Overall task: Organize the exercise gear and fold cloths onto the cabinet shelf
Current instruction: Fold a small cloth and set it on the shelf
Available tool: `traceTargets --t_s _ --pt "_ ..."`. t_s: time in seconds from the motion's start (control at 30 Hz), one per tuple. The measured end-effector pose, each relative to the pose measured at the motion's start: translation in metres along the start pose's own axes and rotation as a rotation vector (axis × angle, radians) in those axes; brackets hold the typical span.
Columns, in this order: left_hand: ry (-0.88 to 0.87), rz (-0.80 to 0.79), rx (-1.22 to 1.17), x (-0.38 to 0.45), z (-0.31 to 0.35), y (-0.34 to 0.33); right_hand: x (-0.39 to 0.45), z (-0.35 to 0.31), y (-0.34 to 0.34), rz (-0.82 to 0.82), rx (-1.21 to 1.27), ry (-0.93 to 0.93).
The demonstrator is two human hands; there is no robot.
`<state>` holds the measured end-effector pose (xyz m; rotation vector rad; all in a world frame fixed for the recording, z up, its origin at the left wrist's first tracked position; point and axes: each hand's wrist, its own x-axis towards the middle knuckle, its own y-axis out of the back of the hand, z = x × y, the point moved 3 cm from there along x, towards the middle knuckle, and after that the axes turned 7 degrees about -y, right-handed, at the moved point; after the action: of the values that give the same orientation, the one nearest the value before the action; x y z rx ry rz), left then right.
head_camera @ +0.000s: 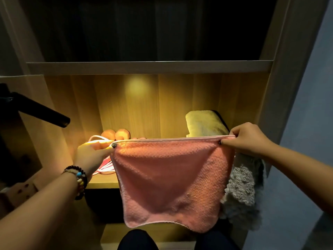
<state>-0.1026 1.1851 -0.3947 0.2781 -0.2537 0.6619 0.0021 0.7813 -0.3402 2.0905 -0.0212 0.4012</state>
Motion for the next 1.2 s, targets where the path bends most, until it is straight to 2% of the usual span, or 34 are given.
traceTargets --t_s 0.13,0.27,0.43,0.6,0.7,0.8,1.0,1.1,1.2 --pt "0.201 -0.099 -0.003 -0.001 -0.019 -0.009 0.001 0.001 -0.009 0.059 0.029 -0.028" --pt "0.235 -0.217 0.117 -0.008 -0.022 -0.026 0.002 0.003 -0.024 0.019 0.067 -0.106" --pt "0.379 -0.191 -0.211 -0.017 -0.013 -0.054 0.001 -0.007 -0.035 -0.096 0.216 -0.187" --pt "0.207 -0.225 -0.275 -0.02 0.014 -0.065 -0.013 -0.035 -0.032 -0.315 0.313 -0.11" --pt "0.107 -0.216 -0.318 -0.027 0.032 -0.072 -0.021 -0.054 -0.033 -0.338 0.381 -0.089" --pt "0.019 -0.312 -0.321 -0.037 0.046 -0.078 -0.032 -0.073 -0.028 -0.372 0.514 -0.067" --pt "-0.118 -0.46 -0.242 -0.056 0.068 -0.082 -0.048 -0.096 -0.013 -0.601 0.366 0.105" --pt "-0.184 -0.544 -0.234 -0.064 0.079 -0.082 -0.054 -0.102 -0.007 -0.609 0.391 0.177" --pt "-0.245 -0.64 -0.237 -0.07 0.09 -0.083 -0.054 -0.105 -0.004 -0.521 0.434 0.204"
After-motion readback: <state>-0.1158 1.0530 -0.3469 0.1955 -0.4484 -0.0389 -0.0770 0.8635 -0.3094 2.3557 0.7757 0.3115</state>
